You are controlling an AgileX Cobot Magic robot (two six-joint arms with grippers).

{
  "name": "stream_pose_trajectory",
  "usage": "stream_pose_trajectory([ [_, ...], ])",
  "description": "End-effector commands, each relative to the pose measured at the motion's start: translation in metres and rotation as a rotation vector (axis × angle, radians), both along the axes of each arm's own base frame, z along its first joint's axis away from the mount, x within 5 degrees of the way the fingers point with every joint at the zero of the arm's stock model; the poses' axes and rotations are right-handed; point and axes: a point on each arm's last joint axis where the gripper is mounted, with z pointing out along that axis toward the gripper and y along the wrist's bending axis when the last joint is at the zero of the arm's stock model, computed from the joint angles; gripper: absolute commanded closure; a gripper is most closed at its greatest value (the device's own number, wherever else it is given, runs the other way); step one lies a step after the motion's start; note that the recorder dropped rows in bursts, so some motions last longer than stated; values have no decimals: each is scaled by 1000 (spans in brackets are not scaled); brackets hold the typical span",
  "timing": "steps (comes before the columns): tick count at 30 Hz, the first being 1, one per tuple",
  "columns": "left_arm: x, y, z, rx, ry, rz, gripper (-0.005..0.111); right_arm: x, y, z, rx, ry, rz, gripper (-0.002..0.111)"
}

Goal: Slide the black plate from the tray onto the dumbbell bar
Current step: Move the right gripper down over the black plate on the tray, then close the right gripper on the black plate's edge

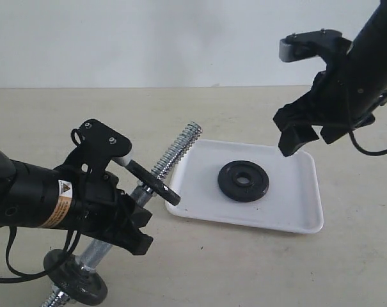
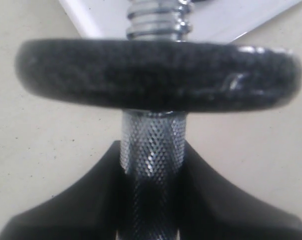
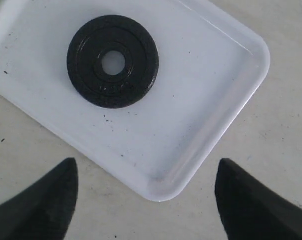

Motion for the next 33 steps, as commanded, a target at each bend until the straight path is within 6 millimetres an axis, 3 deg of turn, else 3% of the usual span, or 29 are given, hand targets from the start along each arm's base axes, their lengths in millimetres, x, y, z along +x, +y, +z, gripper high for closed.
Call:
stream_pose_trajectory([
  [1,3,-2,22,-73,-44,36,102,12,26,-20,-14,27,84,41],
  [2,3,-2,22,-73,-44,36,102,14,33,-21,-14,19,101,41],
  [4,4,-2,22,-69,-48,39,102,16,66,-29,-21,17,182,41],
  [8,4,-2,22,-69,-48,39,102,26,93,-50,-96,32,224,41],
  [13,3,-2,22,-72,-46,36,102,31,92,-70,-150,64,236,41],
  [16,3,-2,22,-74,-43,32,102,33,91,-71,-167,45,241,40],
  [21,2,-3,22,-83,-32,19,102,36,90,-71,-190,13,245,28],
  [33,2,-3,22,-83,-32,19,102,42,92,-69,-151,-49,176,28],
])
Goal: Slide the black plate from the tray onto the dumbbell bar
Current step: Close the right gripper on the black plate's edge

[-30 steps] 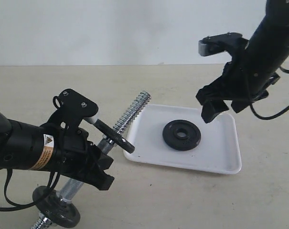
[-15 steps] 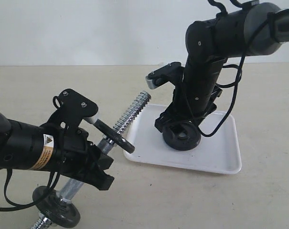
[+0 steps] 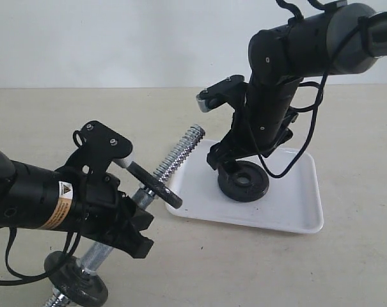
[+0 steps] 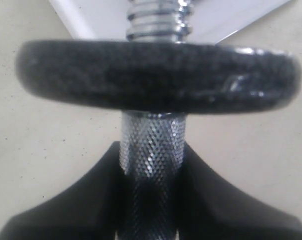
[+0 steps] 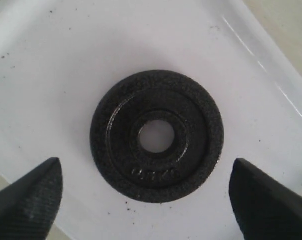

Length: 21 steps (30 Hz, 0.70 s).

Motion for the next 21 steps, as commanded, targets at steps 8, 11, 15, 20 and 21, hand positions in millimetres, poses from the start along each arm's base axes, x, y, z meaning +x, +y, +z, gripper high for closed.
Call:
stream_pose_trajectory([
  [8,4,-2,21,-73,-42,42,102,3,1,-2,5,-11,-18,13],
  [11,4,-2,21,-73,-42,42,102,3,2,-12,-11,17,-18,14],
  [15,4,-2,21,-73,-42,42,102,3,1,-29,-40,67,-19,14],
  [20,4,-2,21,-73,-42,42,102,4,2,-39,-54,88,-18,14],
  [21,4,-2,21,-73,-42,42,102,4,2,-40,-57,89,-17,14],
])
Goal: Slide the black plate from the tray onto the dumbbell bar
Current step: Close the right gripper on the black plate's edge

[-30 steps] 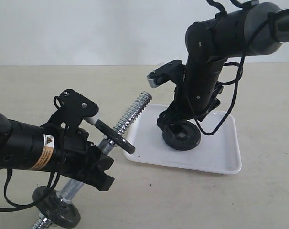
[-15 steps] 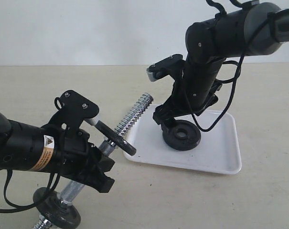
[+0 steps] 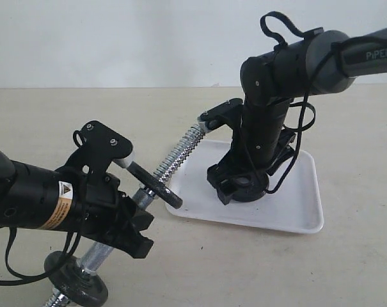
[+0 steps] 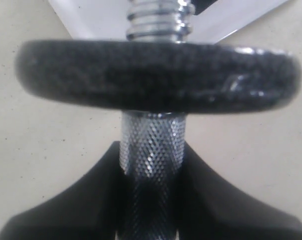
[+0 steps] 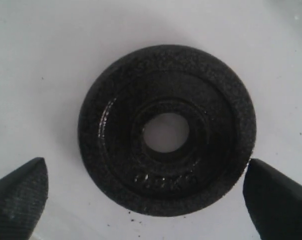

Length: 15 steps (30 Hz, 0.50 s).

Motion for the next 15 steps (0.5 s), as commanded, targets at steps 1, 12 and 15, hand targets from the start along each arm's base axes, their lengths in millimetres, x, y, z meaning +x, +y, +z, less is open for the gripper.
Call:
stream_pose_trajectory([
  [1,4,-2,21,-73,-42,45,102,1,0,-2,-14,0,11,14],
  [12,4,-2,21,-72,-43,46,102,6,2,-2,1,-51,18,14],
  [15,4,-2,21,-73,-42,45,102,7,2,-1,8,-62,14,14],
])
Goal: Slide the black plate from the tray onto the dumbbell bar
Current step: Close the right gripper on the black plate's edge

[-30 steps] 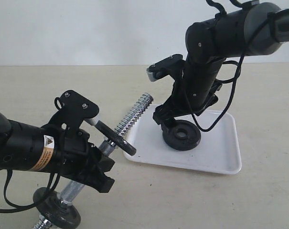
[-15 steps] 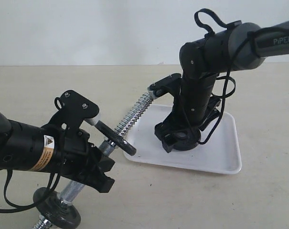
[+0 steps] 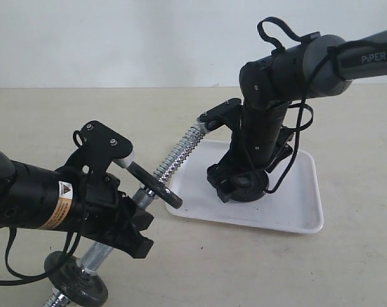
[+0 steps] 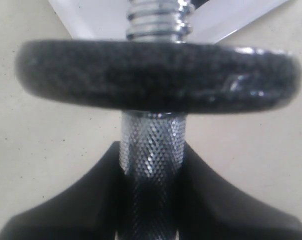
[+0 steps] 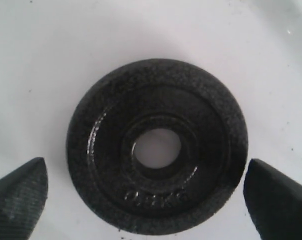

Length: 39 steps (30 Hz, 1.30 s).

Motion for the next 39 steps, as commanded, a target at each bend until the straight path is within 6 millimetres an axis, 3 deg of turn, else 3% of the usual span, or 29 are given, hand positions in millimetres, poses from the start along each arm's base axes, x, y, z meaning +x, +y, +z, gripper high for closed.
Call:
stream_pose_trajectory([
  [1,4,-2,21,-73,-42,45,102,3,2,2,11,-28,1,14],
  [35,3,-2,21,-76,-39,41,102,-2,1,-77,-61,155,-35,14],
  [39,3,-2,21,-76,-39,41,102,-7,-1,-87,-95,215,-37,27],
])
